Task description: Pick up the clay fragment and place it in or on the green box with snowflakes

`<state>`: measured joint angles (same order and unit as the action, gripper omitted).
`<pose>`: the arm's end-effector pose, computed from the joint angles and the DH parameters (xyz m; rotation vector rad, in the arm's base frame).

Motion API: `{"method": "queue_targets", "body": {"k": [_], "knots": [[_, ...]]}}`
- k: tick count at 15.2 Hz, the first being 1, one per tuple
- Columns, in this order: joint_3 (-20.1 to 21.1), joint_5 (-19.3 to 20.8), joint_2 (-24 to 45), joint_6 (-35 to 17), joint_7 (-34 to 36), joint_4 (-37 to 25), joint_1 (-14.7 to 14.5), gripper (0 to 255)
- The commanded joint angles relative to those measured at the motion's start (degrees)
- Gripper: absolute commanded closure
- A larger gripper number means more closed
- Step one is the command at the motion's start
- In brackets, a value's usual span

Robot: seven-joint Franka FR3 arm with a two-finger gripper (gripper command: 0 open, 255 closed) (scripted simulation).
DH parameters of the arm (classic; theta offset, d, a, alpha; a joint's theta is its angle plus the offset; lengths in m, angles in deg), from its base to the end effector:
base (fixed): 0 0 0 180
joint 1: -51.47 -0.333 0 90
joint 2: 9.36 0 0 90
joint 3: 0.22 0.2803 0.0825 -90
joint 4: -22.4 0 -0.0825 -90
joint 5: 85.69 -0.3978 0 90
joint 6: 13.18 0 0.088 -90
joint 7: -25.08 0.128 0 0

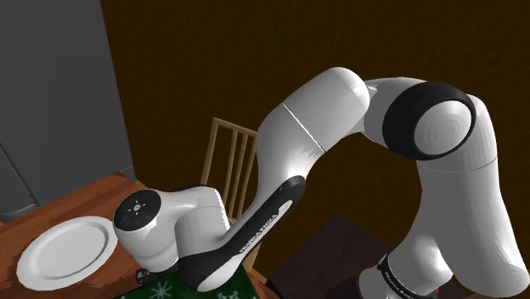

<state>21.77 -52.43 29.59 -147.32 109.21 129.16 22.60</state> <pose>0.3908 0.4652 0.1014 2.9643 -0.3088 0.1338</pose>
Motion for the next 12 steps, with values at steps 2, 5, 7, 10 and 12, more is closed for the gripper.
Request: {"method": "queue_targets", "body": {"k": [2, 5, 7, 10, 12], "knots": [[0.8, -0.8, -1.3, 0.9, -0.7, 0.5, 0.4, 255], [1.5, -1.8, -3.1, 2.2, -1.4, 0.8, 0.9, 255], [2.0, -2.5, -4.2, 3.1, -2.0, 1.0, 1.3, 255], [2.8, -3.6, -5.9, 4.5, -2.8, 1.2, 1.8, 255], [3.3, -4.3, -7.1, 5.4, -3.3, 1.3, 2.1, 255]]}}
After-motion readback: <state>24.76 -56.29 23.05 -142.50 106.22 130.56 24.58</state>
